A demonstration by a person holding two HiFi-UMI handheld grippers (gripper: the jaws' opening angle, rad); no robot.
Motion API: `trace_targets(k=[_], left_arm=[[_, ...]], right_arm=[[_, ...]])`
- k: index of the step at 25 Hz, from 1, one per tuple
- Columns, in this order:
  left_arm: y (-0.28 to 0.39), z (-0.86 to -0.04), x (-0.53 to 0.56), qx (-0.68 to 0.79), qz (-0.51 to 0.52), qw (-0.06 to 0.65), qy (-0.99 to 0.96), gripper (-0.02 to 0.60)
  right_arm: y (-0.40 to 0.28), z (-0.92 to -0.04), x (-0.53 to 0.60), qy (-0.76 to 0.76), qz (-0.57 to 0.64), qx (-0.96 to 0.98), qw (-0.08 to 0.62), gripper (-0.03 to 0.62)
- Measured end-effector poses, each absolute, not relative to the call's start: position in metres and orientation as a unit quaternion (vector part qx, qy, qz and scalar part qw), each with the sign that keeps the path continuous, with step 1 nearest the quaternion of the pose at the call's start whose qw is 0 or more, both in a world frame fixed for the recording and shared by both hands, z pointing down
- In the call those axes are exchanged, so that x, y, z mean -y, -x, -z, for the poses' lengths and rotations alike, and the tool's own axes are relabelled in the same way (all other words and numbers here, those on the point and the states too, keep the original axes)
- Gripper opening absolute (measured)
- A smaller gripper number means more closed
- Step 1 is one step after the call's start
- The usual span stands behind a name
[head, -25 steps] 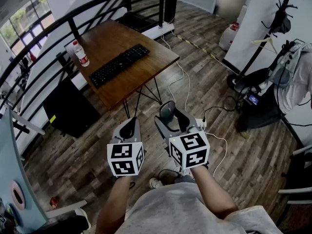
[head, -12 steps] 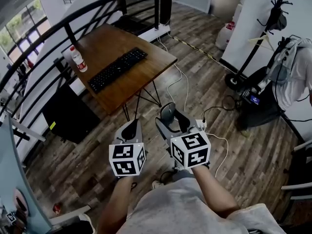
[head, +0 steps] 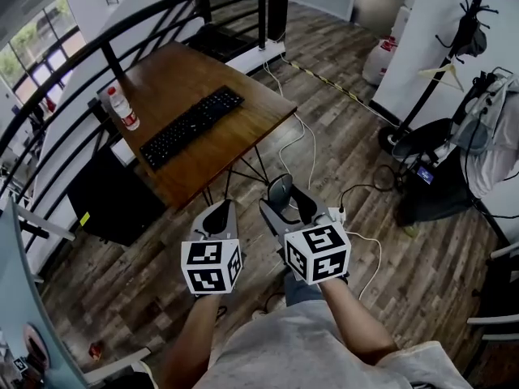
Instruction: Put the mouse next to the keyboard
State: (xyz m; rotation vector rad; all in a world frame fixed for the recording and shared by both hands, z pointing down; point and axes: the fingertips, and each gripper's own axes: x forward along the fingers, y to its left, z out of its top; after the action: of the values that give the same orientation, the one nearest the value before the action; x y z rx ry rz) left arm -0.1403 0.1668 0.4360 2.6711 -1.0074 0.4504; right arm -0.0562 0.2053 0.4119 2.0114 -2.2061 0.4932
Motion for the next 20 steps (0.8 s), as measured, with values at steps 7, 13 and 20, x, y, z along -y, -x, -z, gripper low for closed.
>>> trace_targets(k=[7,13,20], left_arm=[[0.082,-0.442,-0.1,0.368,-0.158,0.13,-0.907,-0.006],[0.027,-0.446,-0.049,0.382,-0.17,0.137,-0.898,-0.006],[-0.04,-0.446,-0.009,0.391,-0.184,0.14,-0.891,-0.005]], right_arm=[[-0.003,-0.421,-0.139,-0.644,-0.169,0.743,0.061,0.29],[-0.06,-0.421,-0.084,-0.63,-0.177,0.753,0.064,0.289],[-0.124,-0.418,-0.038,-0.614,-0.185,0.765,0.061,0.289]])
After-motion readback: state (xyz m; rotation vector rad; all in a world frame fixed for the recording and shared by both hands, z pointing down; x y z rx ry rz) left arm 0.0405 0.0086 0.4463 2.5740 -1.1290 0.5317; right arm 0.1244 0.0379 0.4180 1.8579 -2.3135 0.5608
